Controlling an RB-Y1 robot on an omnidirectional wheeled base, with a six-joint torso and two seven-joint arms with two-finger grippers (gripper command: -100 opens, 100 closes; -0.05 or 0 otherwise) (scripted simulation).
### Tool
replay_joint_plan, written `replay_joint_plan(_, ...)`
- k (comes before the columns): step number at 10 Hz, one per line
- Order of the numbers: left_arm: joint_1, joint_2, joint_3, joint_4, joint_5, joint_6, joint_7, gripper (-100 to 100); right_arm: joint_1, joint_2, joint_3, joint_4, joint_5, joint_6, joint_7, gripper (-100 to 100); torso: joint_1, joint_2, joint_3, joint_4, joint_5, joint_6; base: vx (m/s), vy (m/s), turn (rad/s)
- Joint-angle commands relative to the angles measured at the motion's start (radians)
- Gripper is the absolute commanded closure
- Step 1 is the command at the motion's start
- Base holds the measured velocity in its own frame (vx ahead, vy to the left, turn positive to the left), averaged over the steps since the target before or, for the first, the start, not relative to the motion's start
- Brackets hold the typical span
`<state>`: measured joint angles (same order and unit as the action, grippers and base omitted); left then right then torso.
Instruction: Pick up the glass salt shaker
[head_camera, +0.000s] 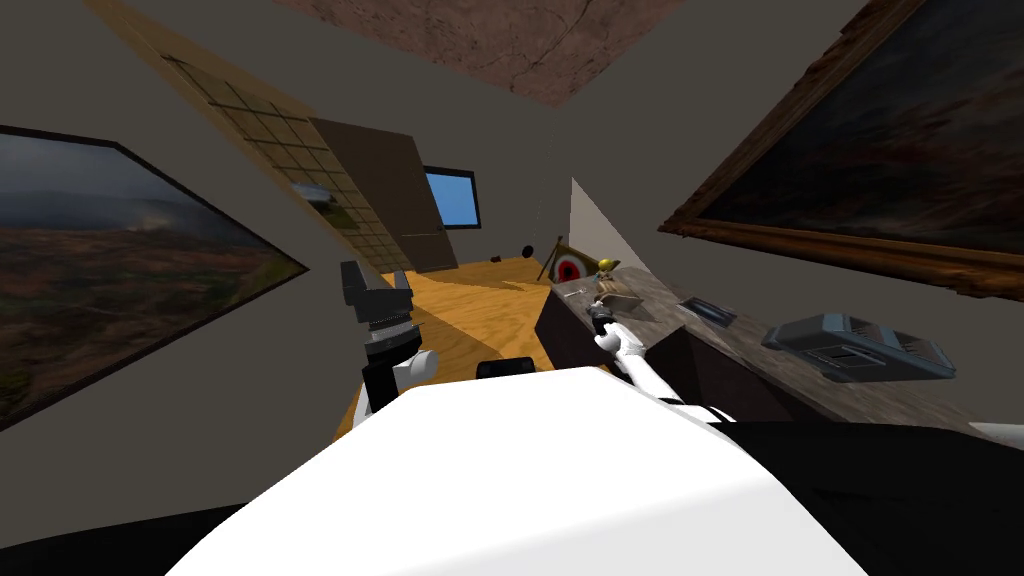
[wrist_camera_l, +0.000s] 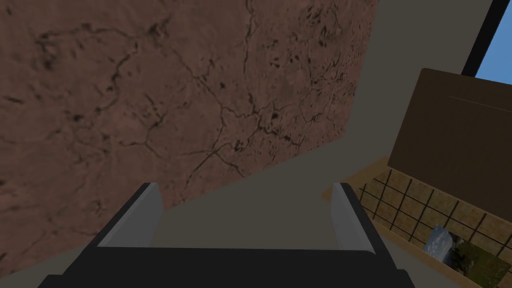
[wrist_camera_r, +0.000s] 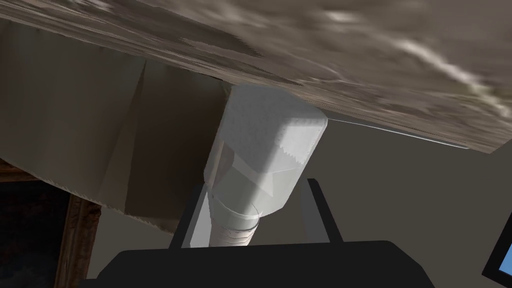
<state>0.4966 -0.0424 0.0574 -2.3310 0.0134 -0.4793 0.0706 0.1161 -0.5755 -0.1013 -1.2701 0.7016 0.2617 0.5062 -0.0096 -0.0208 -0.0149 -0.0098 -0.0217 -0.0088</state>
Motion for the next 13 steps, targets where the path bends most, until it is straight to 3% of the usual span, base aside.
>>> replay_joint_plan(1, 0.0, 0.0, 0.0, 0.0, 0.0, 0.0, 0.0, 0, 0.014, 0.005, -0.005, -0.009, -0.009, -0.037, 0.011, 100, 0.0, 0.0, 0.0, 0.0, 0.0, 0.0, 0.056, 0.05, -0.016)
replay_joint_plan(2, 0.0, 0.0, 0.0, 0.0, 0.0, 0.0, 0.0, 0, 0.057, 0.005, -0.046, -0.034, -0.053, -0.075, 0.058, 100, -0.002, 0.003, 0.001, 0.0, -0.001, -0.002, 0.109, 0.067, -0.146)
replay_joint_plan(3, 0.0, 0.0, 0.0, 0.0, 0.0, 0.0, 0.0, 0, 0.066, 0.005, -0.046, -0.034, -0.053, -0.105, 0.065, 100, -0.001, 0.001, 0.0, -0.001, 0.0, 0.001, 0.105, 0.071, -0.121)
replay_joint_plan(4, 0.0, 0.0, 0.0, 0.0, 0.0, 0.0, 0.0, 0, 0.1, 0.005, -0.086, -0.059, -0.096, -0.138, 0.1, 100, 0.0, 0.001, -0.001, -0.001, 0.001, -0.001, 0.132, 0.11, -0.169)
replay_joint_plan(5, 0.0, 0.0, 0.0, 0.0, 0.0, 0.0, 0.0, 0, 0.118, 0.005, -0.086, -0.059, -0.096, -0.168, 0.119, 100, 0.003, -0.001, -0.002, -0.002, 0.002, 0.0, 0.145, 0.104, -0.145)
replay_joint_plan(6, 0.0, 0.0, 0.0, 0.0, 0.0, 0.0, 0.0, 0, 0.148, 0.004, -0.126, -0.084, -0.14, -0.198, 0.148, 100, 0.004, -0.003, -0.003, -0.003, 0.003, -0.001, 0.179, 0.119, -0.173)
replay_joint_plan(8, 0.0, 0.0, 0.0, 0.0, 0.0, 0.0, 0.0, 0, 0.17, 0.004, -0.126, -0.084, -0.14, -0.241, 0.173, 100, 0.005, -0.004, -0.004, -0.004, 0.005, -0.002, 0.092, 0.062, -0.065)
replay_joint_plan(9, 0.0, 0.0, 0.0, 0.0, 0.0, 0.0, 0.0, 0, 0.216, 0.004, -0.167, -0.109, -0.183, -0.278, 0.214, 100, 0.002, -0.001, -0.003, -0.003, 0.005, -0.004, 0.094, 0.041, -0.151)
replay_joint_plan(11, 0.0, 0.0, 0.0, 0.0, 0.0, 0.0, 0.0, 0, 0.222, 0.004, -0.167, -0.109, -0.183, -0.309, 0.227, 100, 0.004, -0.002, -0.003, -0.004, 0.006, -0.002, 0.074, 0.06, -0.073)
replay_joint_plan(12, 0.0, 0.0, 0.0, 0.0, 0.0, 0.0, 0.0, 0, 0.268, 0.004, -0.207, -0.134, -0.227, -0.347, 0.273, 100, 0.004, -0.001, -0.002, -0.003, 0.006, -0.004, 0.113, 0.093, -0.141)
replay_joint_plan(13, 0.0, 0.0, 0.0, 0.0, 0.0, 0.0, 0.0, 0, 0.274, 0.004, -0.207, -0.134, -0.227, -0.377, 0.281, 100, 0.006, -0.002, -0.003, -0.004, 0.007, -0.001, 0.108, 0.092, -0.15)
